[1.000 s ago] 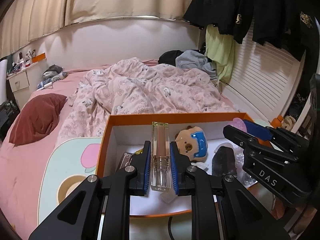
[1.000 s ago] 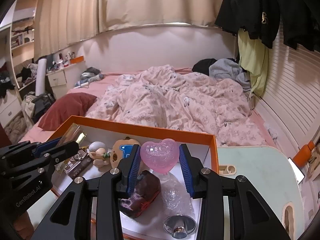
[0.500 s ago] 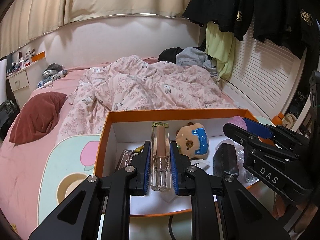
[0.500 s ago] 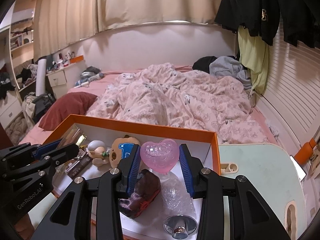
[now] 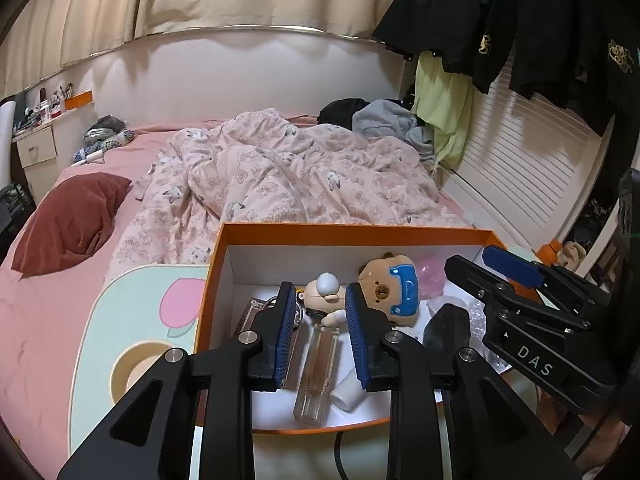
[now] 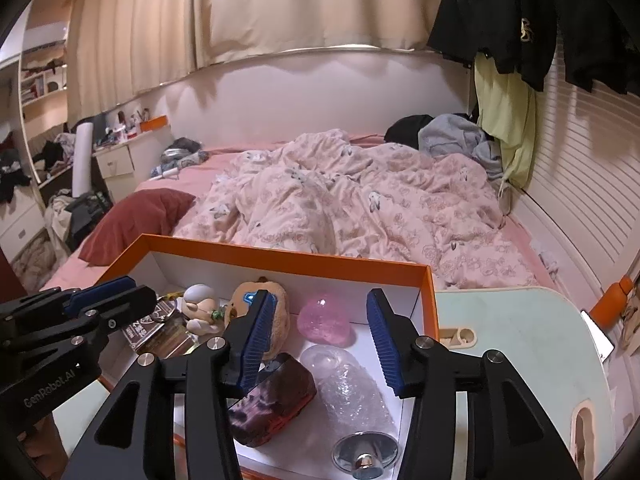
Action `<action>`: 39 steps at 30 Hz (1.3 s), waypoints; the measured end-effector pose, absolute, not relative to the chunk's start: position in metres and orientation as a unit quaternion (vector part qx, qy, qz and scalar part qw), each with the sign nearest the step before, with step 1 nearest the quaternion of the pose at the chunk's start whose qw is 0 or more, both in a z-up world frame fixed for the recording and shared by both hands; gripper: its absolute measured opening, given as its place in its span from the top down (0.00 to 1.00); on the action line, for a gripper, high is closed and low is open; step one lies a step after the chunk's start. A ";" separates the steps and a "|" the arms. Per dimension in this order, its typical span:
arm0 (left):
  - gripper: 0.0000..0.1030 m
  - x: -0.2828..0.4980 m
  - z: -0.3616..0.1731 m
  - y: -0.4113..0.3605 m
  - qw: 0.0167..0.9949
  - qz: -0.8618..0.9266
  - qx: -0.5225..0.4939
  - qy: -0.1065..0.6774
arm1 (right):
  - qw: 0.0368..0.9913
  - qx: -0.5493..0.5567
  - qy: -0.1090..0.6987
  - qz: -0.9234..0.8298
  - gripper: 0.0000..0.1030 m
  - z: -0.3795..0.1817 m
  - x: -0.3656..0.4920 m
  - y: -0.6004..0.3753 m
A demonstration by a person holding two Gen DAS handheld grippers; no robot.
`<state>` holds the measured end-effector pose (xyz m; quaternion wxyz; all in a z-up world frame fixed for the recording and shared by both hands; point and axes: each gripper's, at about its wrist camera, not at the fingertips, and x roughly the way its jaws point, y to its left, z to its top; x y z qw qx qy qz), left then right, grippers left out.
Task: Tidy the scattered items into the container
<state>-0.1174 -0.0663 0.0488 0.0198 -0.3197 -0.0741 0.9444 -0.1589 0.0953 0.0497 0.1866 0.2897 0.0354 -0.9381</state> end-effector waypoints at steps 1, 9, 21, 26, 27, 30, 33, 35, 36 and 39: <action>0.74 -0.117 0.049 -0.067 0.021 0.944 -0.320 -0.076 | 0.186 0.289 0.036 -0.938 0.53 0.050 -0.159 0.095; 0.73 -0.117 0.050 -0.068 0.018 0.939 -0.334 -0.082 | 0.186 0.292 0.029 -0.938 0.45 0.052 -0.155 0.097; 0.34 -0.100 0.062 -0.057 0.001 0.938 -0.343 -0.059 | 0.171 0.312 0.044 -0.934 0.40 0.057 -0.144 0.095; 0.33 -0.086 0.068 -0.043 0.001 0.937 -0.348 -0.021 | 0.169 0.312 0.047 -0.934 0.40 0.060 -0.135 0.095; 0.33 -0.083 0.069 -0.041 -0.003 0.938 -0.346 -0.011 | 0.169 0.312 0.049 -0.933 0.40 0.060 -0.133 0.095; 0.33 -0.075 0.072 -0.034 -0.015 0.936 -0.351 0.012 | 0.173 0.314 0.049 -0.932 0.40 0.062 -0.126 0.095; 0.33 -0.065 0.073 -0.032 -0.021 0.937 -0.349 0.019 | 0.179 0.316 0.046 -0.931 0.39 0.063 -0.119 0.096; 0.33 -0.061 0.074 -0.031 -0.019 0.937 -0.349 0.015 | 0.181 0.318 0.048 -0.929 0.39 0.064 -0.115 0.096; 0.33 -0.058 0.075 -0.030 -0.016 0.937 -0.349 0.012 | 0.182 0.319 0.049 -0.929 0.39 0.064 -0.114 0.095; 0.33 -0.051 0.078 -0.029 -0.012 0.939 -0.343 0.010 | 0.186 0.319 0.049 -0.928 0.39 0.066 -0.107 0.095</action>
